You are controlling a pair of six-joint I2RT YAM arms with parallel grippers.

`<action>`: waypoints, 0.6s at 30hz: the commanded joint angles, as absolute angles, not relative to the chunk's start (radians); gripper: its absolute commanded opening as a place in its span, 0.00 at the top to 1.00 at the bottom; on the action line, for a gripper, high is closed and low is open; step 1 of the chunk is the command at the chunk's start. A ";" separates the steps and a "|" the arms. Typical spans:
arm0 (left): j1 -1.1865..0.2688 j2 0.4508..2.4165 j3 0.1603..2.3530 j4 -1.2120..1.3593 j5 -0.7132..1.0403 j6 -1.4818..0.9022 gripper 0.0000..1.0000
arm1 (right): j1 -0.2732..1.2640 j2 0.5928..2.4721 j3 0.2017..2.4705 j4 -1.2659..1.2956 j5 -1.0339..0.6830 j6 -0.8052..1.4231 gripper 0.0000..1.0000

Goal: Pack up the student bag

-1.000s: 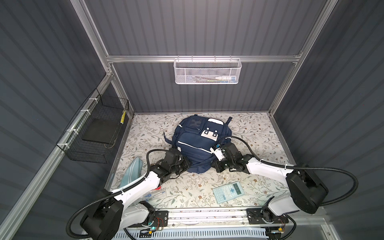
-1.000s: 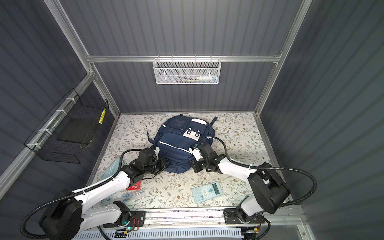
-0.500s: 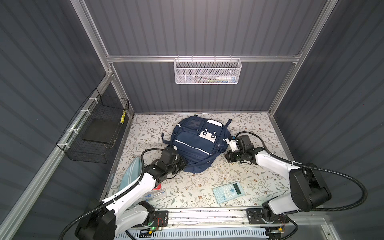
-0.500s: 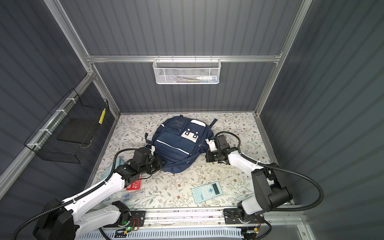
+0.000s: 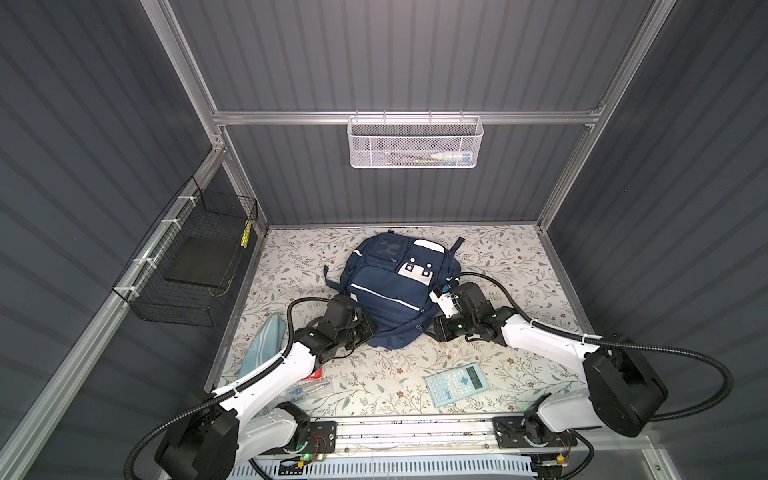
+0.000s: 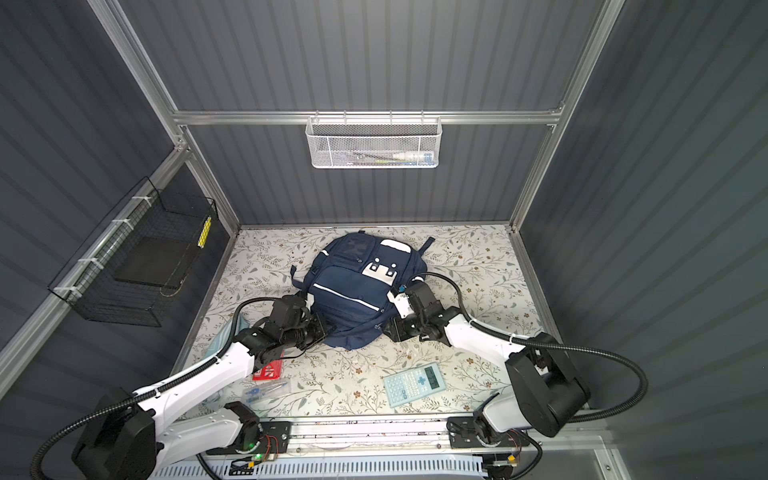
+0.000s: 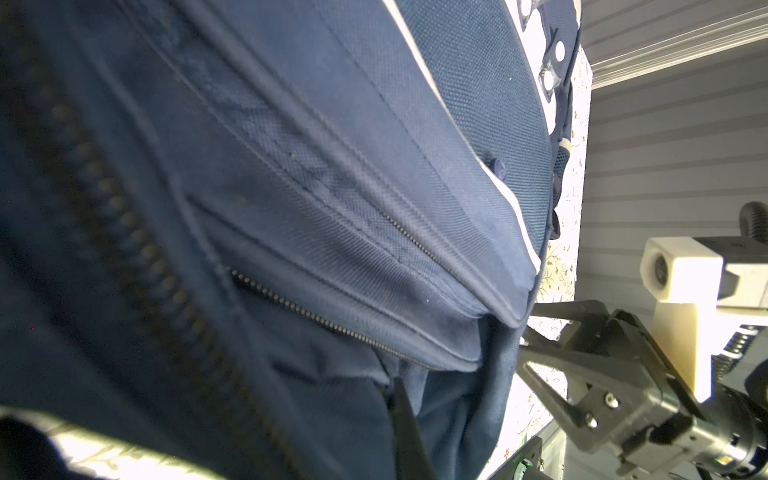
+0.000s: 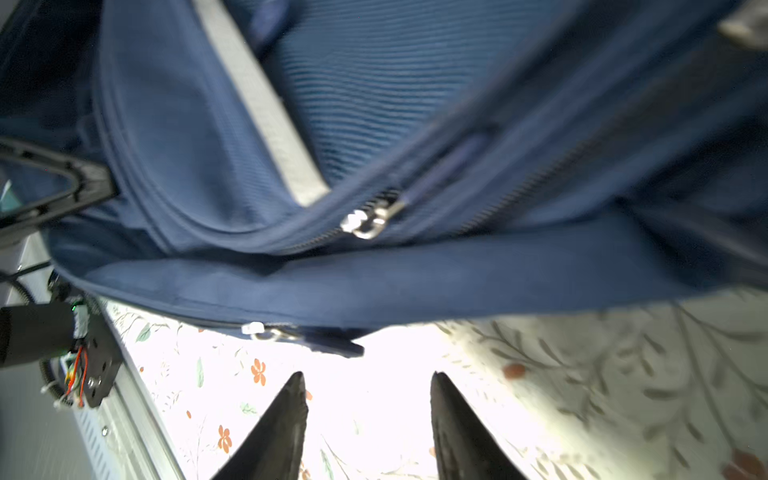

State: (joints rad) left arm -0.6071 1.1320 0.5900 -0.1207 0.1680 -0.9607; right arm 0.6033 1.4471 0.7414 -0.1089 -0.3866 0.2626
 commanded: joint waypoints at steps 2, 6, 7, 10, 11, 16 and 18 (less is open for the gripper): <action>-0.611 1.130 0.612 -0.052 0.191 -0.946 1.00 | 0.612 1.546 0.794 -0.056 -0.501 0.200 0.49; -0.610 1.145 0.598 -0.019 0.207 -0.965 1.00 | 0.629 1.600 0.830 -0.040 -0.521 0.181 0.50; -0.610 1.148 0.595 -0.015 0.206 -0.966 1.00 | 0.628 1.609 0.832 -0.032 -0.527 0.181 0.52; -0.611 1.151 0.595 -0.015 0.207 -0.968 1.00 | 0.631 1.616 0.824 -0.005 -0.540 0.194 0.64; -0.611 1.151 0.595 -0.015 0.207 -0.968 1.00 | 0.632 1.611 0.819 0.000 -0.541 0.199 0.71; -0.611 1.158 0.599 -0.018 0.201 -0.963 1.00 | 0.641 1.552 0.773 -0.019 -0.497 0.209 0.92; -0.611 1.160 0.601 -0.018 0.201 -0.961 1.00 | 0.647 1.528 0.766 -0.056 -0.461 0.206 0.97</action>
State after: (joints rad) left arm -0.6071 1.1557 0.5877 -0.0898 0.1764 -0.9649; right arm 0.6464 1.5665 0.7769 -0.0544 -0.4999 0.2008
